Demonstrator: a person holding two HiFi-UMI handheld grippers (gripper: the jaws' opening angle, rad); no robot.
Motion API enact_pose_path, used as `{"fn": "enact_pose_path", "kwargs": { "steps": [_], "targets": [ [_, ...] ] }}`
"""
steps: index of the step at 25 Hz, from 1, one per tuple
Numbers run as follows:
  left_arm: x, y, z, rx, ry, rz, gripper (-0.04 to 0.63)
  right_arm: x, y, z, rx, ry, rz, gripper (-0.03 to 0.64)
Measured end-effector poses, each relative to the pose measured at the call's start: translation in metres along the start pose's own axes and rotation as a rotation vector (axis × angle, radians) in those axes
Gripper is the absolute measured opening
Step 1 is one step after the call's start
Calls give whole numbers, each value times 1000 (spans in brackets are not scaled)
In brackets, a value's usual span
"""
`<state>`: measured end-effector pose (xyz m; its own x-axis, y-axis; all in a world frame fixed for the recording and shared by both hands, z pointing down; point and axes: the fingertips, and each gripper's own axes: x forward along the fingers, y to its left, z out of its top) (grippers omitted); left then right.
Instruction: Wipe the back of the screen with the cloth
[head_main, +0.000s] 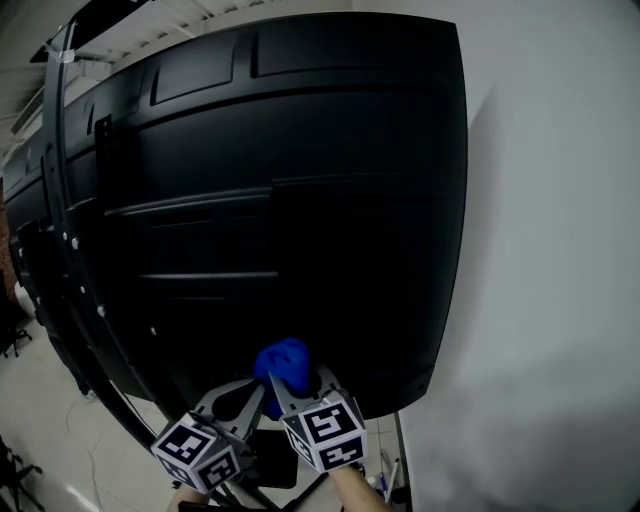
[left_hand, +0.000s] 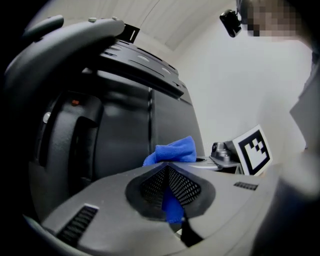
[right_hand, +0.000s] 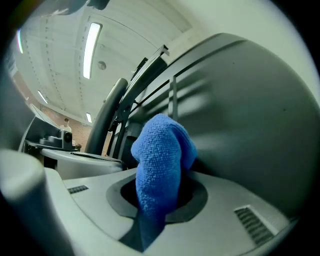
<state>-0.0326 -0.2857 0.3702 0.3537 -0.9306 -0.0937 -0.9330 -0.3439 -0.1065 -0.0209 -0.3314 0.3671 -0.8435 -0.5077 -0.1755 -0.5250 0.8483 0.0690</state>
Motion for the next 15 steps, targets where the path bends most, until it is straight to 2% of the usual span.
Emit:
{"fn": "enact_pose_path", "kwargs": {
  "steps": [15],
  "targets": [
    [67, -77, 2, -41, -15, -137, 9, -128, -142, 4, -4, -7, -327, 63]
  ]
}}
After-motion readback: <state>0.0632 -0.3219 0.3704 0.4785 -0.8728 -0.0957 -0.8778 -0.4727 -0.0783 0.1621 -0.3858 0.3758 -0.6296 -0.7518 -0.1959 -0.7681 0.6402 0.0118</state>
